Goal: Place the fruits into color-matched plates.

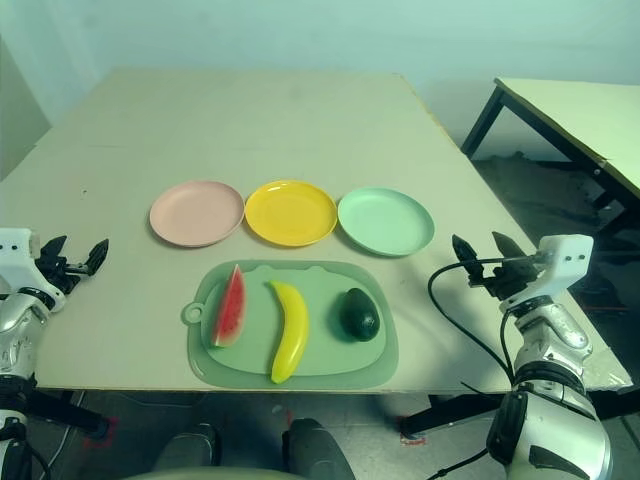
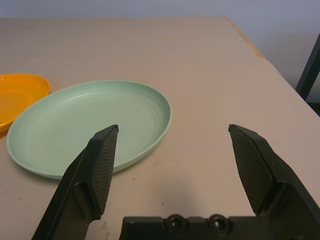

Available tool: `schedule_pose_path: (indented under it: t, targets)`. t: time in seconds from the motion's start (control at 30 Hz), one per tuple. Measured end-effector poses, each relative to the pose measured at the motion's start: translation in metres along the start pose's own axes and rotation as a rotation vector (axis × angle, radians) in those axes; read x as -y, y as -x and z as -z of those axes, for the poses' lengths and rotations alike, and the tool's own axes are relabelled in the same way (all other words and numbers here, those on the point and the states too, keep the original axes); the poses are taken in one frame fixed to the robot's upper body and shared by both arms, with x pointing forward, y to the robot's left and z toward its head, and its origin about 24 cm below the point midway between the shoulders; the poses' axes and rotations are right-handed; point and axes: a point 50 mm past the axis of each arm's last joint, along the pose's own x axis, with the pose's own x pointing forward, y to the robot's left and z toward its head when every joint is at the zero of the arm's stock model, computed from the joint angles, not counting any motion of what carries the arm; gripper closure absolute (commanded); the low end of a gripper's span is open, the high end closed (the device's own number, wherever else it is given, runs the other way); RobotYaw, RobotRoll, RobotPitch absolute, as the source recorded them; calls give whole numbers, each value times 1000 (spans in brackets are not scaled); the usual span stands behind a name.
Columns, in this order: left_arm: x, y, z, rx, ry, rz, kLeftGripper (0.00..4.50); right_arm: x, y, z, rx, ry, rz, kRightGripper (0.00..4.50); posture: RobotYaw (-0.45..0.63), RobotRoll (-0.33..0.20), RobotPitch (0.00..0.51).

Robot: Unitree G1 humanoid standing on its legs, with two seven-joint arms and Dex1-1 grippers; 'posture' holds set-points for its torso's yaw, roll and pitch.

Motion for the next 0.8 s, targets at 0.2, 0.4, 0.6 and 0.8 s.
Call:
schedule_pose_path:
  t: [0.2, 0.4, 0.6, 0.8]
  targets:
    - [0, -1, 0, 0, 3, 7, 0, -1, -2, -2, 6, 2, -4, 67, -103, 0, 26]
    - [-10, 1, -1, -11, -11, 25, 0, -3, -1, -1, 12, 15, -22, 67, -101, 0, 20]
    - [-33, 11, -21, 36, -25, 149, 0, -15, -1, 11, 2, 0, -76, 67, -98, 0, 54]
    - [-25, 29, -48, 106, -39, 620, 0, -23, -8, 7, -13, 13, -191, 67, -105, 0, 66]
